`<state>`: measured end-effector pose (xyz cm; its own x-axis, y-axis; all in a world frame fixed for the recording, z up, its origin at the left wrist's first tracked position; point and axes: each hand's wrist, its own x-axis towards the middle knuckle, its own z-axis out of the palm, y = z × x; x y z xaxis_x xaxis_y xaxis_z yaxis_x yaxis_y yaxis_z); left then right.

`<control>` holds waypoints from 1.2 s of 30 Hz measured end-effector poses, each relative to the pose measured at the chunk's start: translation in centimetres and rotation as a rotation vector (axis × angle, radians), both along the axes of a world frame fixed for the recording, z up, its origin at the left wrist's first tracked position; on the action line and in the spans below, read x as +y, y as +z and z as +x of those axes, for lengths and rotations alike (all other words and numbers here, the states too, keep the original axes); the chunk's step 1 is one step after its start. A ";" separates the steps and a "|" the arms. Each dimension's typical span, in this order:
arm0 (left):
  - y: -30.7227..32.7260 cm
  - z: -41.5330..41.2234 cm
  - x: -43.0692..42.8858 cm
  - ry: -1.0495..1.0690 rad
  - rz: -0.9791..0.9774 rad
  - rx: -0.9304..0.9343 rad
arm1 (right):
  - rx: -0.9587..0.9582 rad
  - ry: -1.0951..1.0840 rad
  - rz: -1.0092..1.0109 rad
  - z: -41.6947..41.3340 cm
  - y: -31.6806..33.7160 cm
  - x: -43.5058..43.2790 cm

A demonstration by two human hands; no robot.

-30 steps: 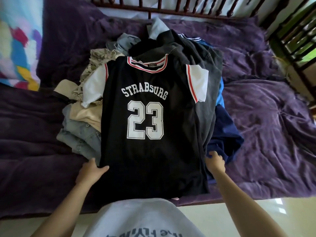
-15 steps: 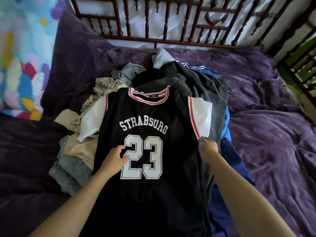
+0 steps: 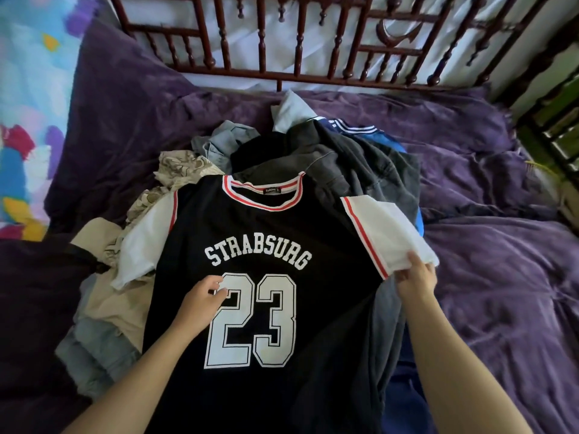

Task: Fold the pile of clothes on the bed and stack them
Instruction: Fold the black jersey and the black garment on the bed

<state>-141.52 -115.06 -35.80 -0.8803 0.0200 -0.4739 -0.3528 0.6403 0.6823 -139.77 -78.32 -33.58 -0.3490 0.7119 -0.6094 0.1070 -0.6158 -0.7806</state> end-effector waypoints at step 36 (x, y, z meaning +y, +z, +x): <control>-1.0 -3.4 -7.4 0.693 0.071 -0.008 | -0.790 1.631 1.774 2.0 -3.3 -7.7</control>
<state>-144.90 -122.46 -36.81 -0.6976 -0.5143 -0.4988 -0.6693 0.2193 0.7099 -137.74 -86.02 -36.90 -0.9591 0.0170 -0.2827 -0.0237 0.9899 0.1397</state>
